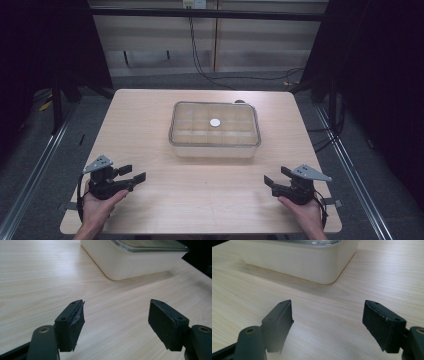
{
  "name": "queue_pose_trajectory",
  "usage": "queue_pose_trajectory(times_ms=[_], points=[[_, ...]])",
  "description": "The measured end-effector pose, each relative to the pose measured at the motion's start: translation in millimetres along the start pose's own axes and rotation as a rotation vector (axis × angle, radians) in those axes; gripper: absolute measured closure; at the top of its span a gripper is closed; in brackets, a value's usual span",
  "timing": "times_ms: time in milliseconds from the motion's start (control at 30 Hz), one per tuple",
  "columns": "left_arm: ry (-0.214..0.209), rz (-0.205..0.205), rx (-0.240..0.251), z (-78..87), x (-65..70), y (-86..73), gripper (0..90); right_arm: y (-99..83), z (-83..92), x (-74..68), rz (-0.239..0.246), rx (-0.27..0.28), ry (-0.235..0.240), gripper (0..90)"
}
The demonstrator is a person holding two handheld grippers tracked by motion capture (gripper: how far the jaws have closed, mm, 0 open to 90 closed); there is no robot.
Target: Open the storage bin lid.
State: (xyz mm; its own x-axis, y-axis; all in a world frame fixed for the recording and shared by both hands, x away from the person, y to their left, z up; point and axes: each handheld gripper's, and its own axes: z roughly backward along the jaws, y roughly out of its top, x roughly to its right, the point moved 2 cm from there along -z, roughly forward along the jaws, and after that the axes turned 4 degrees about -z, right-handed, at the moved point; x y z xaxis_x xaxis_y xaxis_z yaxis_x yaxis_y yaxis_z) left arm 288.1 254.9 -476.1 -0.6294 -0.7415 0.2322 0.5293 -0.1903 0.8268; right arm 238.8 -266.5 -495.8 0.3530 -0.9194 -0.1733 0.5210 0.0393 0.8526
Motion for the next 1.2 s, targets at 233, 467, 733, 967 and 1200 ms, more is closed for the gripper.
queue_pose_trajectory(times_ms=[233,467,733,967,1200], points=[[0.003,0.020,-0.005,-7.1,-0.7,1.9,29.4,0.4,-3.0,1.5,-0.034,-0.011,0.017,19.4],[0.016,-0.003,-0.024,-11.9,6.9,7.3,29.7,7.3,1.8,-7.6,-0.033,0.011,0.056,19.0],[-0.015,-0.066,-0.018,-14.3,20.8,24.4,27.4,17.8,7.3,-12.2,-0.022,-0.043,0.067,28.6],[-0.041,-0.122,-0.074,-26.1,23.3,31.9,23.0,31.0,3.2,-10.0,-0.012,-0.080,0.092,36.1],[-0.058,-0.125,-0.068,-32.5,25.1,49.6,21.1,51.0,1.6,-15.1,-0.029,-0.062,0.160,34.3]])
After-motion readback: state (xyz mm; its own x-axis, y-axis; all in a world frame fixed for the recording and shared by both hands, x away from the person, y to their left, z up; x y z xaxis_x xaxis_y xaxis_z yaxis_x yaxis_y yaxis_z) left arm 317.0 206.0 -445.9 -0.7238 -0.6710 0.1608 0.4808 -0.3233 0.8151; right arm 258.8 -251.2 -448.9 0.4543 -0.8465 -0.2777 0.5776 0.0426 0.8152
